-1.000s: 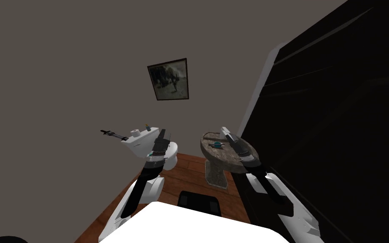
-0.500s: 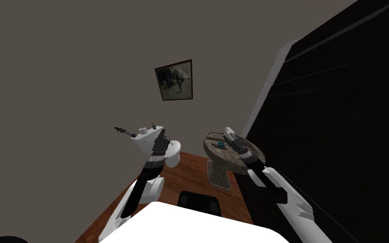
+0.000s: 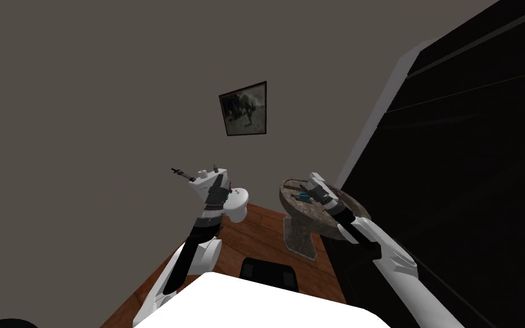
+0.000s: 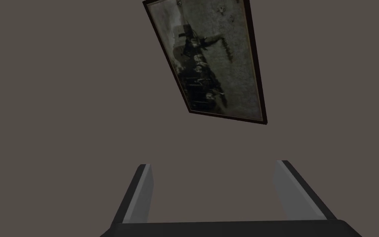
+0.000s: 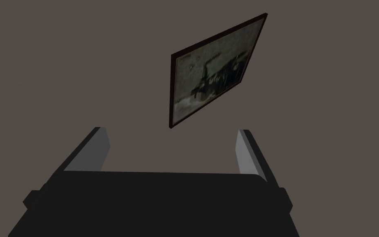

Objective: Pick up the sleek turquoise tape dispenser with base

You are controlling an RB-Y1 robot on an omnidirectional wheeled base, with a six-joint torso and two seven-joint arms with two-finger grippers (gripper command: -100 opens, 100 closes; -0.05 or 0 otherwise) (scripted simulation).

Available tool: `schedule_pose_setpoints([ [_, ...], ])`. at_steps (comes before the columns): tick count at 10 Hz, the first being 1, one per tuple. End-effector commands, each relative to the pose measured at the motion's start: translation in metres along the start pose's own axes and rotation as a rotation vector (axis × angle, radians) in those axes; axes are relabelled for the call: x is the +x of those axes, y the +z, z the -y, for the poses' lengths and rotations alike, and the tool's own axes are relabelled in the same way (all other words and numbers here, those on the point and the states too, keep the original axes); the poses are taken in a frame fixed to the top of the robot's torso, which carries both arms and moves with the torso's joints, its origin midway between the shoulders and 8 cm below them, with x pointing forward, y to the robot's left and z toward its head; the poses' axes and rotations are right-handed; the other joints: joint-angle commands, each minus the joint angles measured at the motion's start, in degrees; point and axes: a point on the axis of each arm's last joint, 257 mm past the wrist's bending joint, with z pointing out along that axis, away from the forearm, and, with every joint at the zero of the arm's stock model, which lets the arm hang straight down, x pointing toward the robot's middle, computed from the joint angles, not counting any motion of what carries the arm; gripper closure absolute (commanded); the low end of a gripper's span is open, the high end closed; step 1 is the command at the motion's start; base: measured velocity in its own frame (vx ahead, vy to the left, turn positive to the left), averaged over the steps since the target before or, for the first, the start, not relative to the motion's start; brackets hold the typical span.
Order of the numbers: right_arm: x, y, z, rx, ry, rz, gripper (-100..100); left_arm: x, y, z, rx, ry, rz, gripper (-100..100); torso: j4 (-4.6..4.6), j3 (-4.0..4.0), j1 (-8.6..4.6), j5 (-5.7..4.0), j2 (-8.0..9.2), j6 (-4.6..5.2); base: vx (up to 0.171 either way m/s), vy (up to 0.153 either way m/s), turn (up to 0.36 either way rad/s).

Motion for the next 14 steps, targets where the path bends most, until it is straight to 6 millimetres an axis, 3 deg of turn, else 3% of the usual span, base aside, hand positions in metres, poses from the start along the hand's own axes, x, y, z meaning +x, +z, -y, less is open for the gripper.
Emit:
schedule_pose_setpoints([
  [1, 0.015, -0.001, 0.006, -0.004, -0.046, -0.050, -100, 0.000, 0.000, 0.000, 0.000, 0.000, 0.000, 0, 0.00, 0.00, 0.00, 0.00, 0.00, 0.00, -0.021, 0.037, 0.086],
  [4, 0.034, 0.004, 0.026, -0.042, -0.176, -0.144, -100, 0.000, 0.000, 0.000, 0.000, 0.000, 0.000, 0, 0.00, 0.00, -0.03, -0.01, 0.00, 0.05, -0.023, 0.039, 0.148],
  [6, 0.050, -0.003, 0.031, -0.037, -0.194, -0.190, -100, 0.000, 0.000, 0.000, 0.000, 0.000, 0.000, 0, -0.01, -0.02, -0.05, -0.02, -0.03, 0.05, -0.010, 0.022, 0.033],
  [10, 0.084, -0.013, 0.060, -0.072, -0.328, -0.338, -100, 0.000, 0.000, 0.000, 0.000, 0.000, 0.000, 0, -0.01, -0.02, -0.03, 0.00, -0.04, 0.01, -0.013, 0.032, 0.134],
  [11, 0.085, -0.013, 0.060, -0.073, -0.331, -0.341, -100, 0.000, 0.000, 0.000, 0.000, 0.000, 0.000, 0, -0.01, -0.02, -0.05, -0.01, -0.04, 0.05, 0.000, 0.015, -0.011],
  [14, 0.102, -0.021, 0.085, -0.120, -0.454, -0.457, -100, 0.000, 0.000, 0.000, 0.000, 0.000, 0.000, 0, -0.02, -0.04, -0.06, -0.02, -0.06, 0.06, -0.003, 0.033, 0.134],
])
